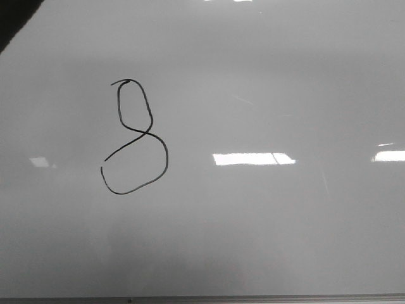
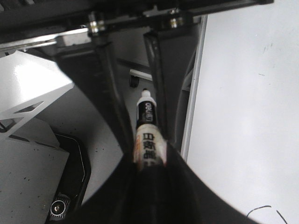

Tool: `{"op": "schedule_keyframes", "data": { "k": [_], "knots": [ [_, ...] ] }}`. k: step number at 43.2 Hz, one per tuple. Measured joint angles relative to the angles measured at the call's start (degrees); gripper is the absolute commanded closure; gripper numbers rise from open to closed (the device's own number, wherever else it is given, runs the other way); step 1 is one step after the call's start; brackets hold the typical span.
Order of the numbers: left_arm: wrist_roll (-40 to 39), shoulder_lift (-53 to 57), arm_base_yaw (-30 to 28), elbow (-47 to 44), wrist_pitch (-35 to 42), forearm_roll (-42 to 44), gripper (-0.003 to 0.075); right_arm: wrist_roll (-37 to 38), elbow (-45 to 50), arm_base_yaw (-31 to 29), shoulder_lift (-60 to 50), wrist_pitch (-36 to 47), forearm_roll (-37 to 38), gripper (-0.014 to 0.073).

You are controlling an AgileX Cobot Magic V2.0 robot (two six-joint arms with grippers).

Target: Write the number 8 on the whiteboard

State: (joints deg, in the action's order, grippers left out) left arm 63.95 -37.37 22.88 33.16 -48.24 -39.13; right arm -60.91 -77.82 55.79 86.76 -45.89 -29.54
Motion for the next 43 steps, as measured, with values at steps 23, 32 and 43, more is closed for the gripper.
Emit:
{"op": "schedule_keyframes", "data": {
  "k": [23, 32, 43],
  "knots": [
    [-1.5, 0.0, 0.0, 0.0, 0.6, 0.1, 0.0741, 1.9, 0.0, 0.0, -0.2, 1.1, 0.2, 0.0085],
    [-13.0, -2.2, 0.0, 0.0, 7.7, 3.2, 0.0741, 7.2, 0.0, -4.1, -2.5, 3.3, 0.1, 0.0073],
    [-36.2, -12.6, -4.9, 0.1, 14.2, 14.2, 0.0741, 14.7, 4.7, -17.9, -11.5, 2.9, 0.1, 0.0075]
  ]
}}
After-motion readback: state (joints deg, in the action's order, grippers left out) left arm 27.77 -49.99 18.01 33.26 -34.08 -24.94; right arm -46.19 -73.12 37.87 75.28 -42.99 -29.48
